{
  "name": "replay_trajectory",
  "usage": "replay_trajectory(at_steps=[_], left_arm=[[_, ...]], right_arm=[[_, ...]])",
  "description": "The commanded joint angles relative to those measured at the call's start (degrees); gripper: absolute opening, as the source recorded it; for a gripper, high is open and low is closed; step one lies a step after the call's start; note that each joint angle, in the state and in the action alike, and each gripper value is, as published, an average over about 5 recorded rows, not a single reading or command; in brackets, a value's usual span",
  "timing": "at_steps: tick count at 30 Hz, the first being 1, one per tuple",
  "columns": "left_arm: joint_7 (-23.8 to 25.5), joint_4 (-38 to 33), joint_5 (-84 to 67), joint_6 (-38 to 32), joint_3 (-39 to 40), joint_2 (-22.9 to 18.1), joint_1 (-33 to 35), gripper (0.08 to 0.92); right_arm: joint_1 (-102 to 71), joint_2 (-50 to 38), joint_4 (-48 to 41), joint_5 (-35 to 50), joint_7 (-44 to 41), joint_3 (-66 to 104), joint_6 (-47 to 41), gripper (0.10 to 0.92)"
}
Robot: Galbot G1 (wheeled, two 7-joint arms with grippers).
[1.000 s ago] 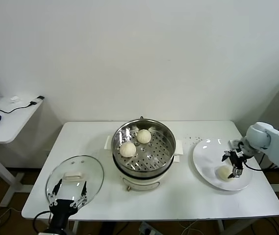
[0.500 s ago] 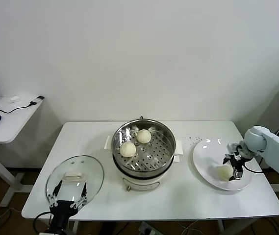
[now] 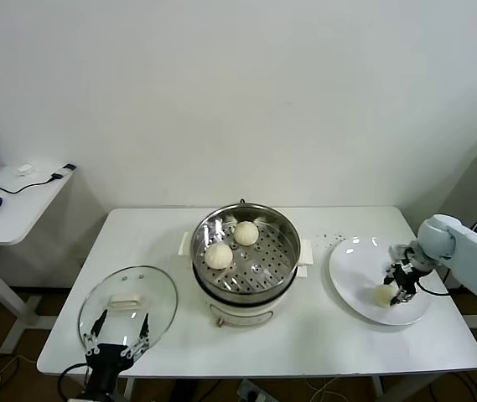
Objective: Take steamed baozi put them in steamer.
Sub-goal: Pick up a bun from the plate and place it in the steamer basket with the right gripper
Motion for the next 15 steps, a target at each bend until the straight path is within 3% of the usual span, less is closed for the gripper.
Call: replay_trajectory(at_steps=[1, 7, 15], left_arm=[[0.1, 0.1, -0.1, -0.2, -0.1, 0.2, 0.2, 0.823], [0.1, 0.1, -0.4, -0.5, -0.4, 0.4, 0.8, 0.823], [0.1, -0.2, -0.4, -0.6, -0.2, 0.4, 1.1, 0.823]], right_arm=[[2.4, -0.5, 0.5, 1.9, -0.5, -1.4, 0.4, 0.535], [16.1, -1.7, 4.6, 6.0, -2.3, -10.6, 5.4, 0.534], [45.1, 7.6, 10.8, 5.0, -5.8, -30.3, 23.9, 0.544]])
